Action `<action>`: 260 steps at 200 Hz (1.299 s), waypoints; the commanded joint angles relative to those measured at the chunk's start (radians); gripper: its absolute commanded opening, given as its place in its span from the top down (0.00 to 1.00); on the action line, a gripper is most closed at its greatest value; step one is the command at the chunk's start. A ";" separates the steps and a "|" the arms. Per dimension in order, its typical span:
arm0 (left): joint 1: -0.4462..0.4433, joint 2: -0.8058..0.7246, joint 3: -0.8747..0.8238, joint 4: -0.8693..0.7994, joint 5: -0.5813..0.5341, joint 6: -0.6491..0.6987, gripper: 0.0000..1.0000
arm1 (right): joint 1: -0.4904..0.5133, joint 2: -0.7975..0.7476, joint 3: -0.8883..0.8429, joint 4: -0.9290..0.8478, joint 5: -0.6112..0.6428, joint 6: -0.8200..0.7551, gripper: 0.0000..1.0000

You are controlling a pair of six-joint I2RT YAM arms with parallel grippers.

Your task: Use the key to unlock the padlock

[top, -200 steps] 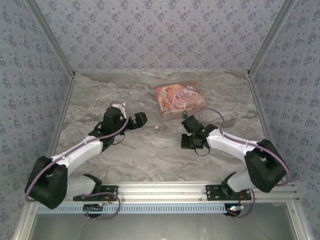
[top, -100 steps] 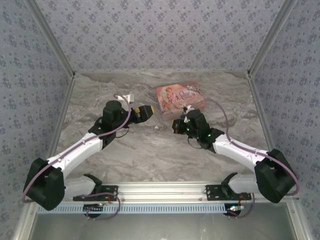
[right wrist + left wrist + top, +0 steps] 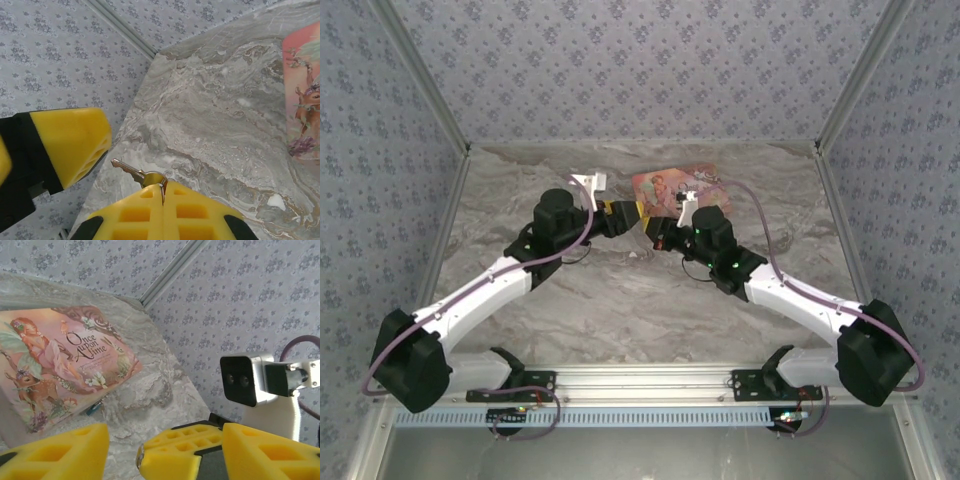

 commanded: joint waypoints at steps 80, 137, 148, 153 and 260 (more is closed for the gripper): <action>-0.011 0.025 0.031 0.007 0.004 0.014 0.64 | 0.018 -0.008 0.042 0.057 -0.026 0.038 1.00; -0.012 0.037 0.032 0.010 0.010 0.008 0.79 | 0.023 0.010 0.059 0.068 -0.036 0.050 1.00; -0.012 0.037 0.034 0.010 0.011 0.007 0.81 | 0.023 0.013 0.061 0.068 -0.039 0.055 1.00; -0.013 0.040 0.034 0.011 0.013 0.008 0.82 | 0.023 0.016 0.062 0.069 -0.040 0.055 1.00; -0.014 0.016 0.065 -0.055 -0.003 0.062 1.00 | -0.026 -0.012 0.031 0.025 -0.100 0.050 0.94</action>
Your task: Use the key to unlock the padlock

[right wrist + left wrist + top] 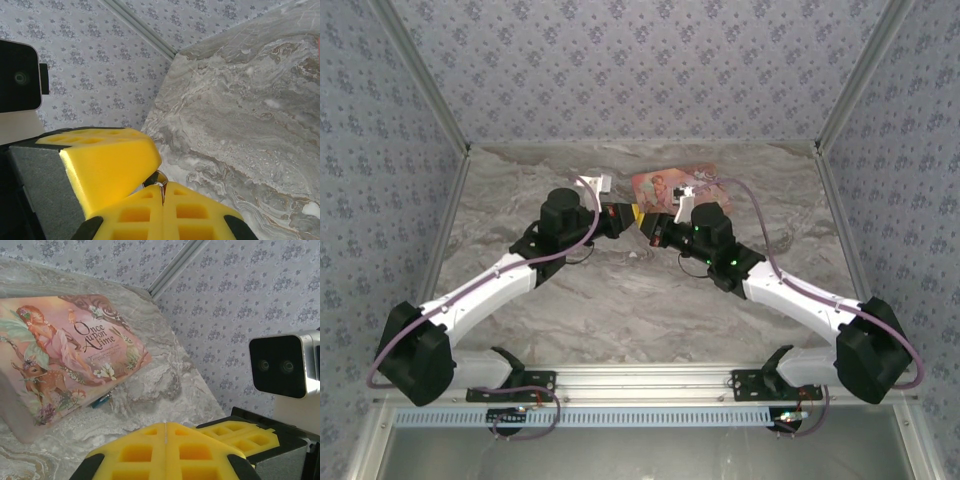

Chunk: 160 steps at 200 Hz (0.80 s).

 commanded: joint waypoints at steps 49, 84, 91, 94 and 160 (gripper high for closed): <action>-0.008 -0.068 0.079 -0.109 0.036 0.157 1.00 | -0.141 -0.125 -0.098 0.013 -0.207 -0.029 0.69; -0.007 -0.080 0.114 -0.170 0.145 0.262 1.00 | -0.228 -0.194 -0.177 0.150 -0.355 -0.032 0.53; -0.008 -0.080 0.120 -0.175 0.168 0.274 1.00 | -0.237 -0.206 -0.190 0.187 -0.383 -0.034 0.50; -0.008 -0.078 0.122 -0.176 0.177 0.277 1.00 | -0.242 -0.210 -0.197 0.203 -0.392 -0.035 0.49; -0.008 -0.072 0.140 -0.094 0.343 0.266 1.00 | -0.236 -0.220 -0.244 0.411 -0.549 -0.041 0.50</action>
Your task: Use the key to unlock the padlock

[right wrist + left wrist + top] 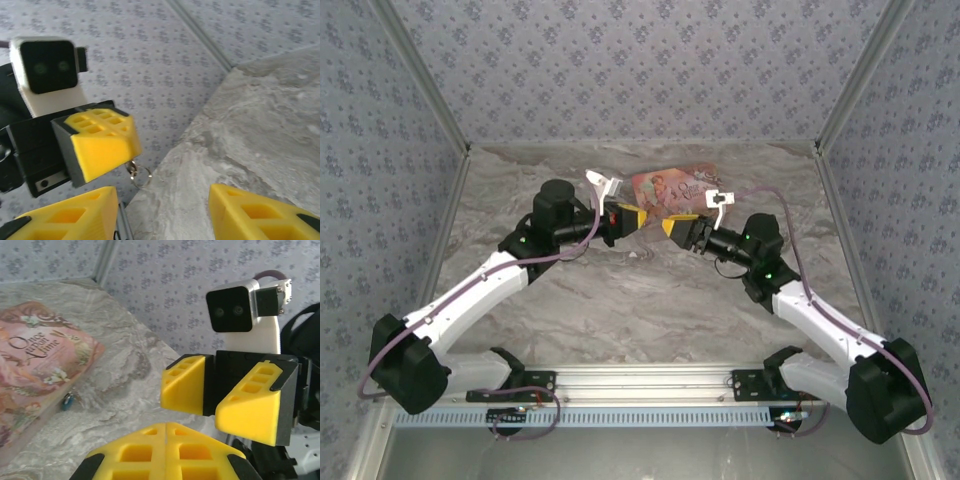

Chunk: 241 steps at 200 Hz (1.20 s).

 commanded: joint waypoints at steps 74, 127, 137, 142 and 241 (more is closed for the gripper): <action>0.001 -0.014 0.040 0.094 0.118 -0.022 1.00 | 0.069 0.012 0.029 0.083 -0.111 -0.079 0.56; -0.001 -0.010 0.037 0.108 0.135 -0.031 1.00 | 0.080 0.045 0.052 0.092 -0.093 -0.078 0.58; -0.001 -0.011 0.034 0.107 0.137 -0.030 1.00 | 0.082 0.049 0.058 0.095 -0.092 -0.080 0.59; 0.000 -0.010 0.033 0.106 0.137 -0.030 1.00 | 0.082 0.050 0.061 0.094 -0.091 -0.080 0.59; 0.000 -0.002 0.027 0.114 0.147 -0.033 1.00 | 0.101 0.082 0.095 0.115 -0.097 -0.088 0.71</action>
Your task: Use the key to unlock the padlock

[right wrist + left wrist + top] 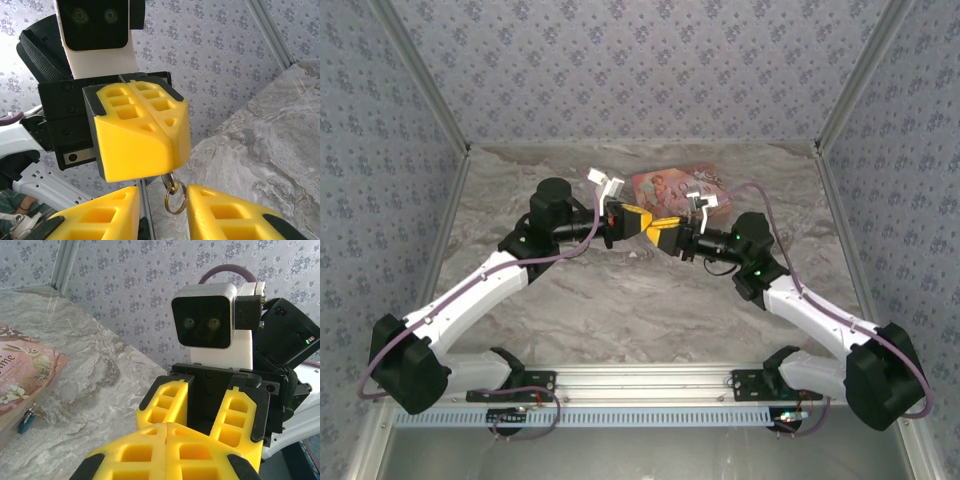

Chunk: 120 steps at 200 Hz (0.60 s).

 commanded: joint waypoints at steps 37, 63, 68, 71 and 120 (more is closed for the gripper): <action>-0.002 0.003 0.025 0.037 0.028 -0.003 1.00 | 0.015 0.017 0.042 0.049 -0.009 -0.017 0.82; -0.002 0.006 0.025 0.038 0.029 -0.005 1.00 | 0.013 0.011 0.038 0.048 -0.004 -0.018 0.91; -0.002 0.006 0.025 0.037 0.029 -0.005 1.00 | 0.013 0.010 0.036 0.047 -0.002 -0.018 0.93; -0.002 0.006 0.025 0.037 0.029 -0.005 1.00 | 0.014 0.011 0.035 0.046 0.000 -0.018 0.94; -0.002 -0.006 0.031 0.007 0.009 0.011 0.88 | 0.011 0.004 0.035 -0.009 0.029 -0.035 1.00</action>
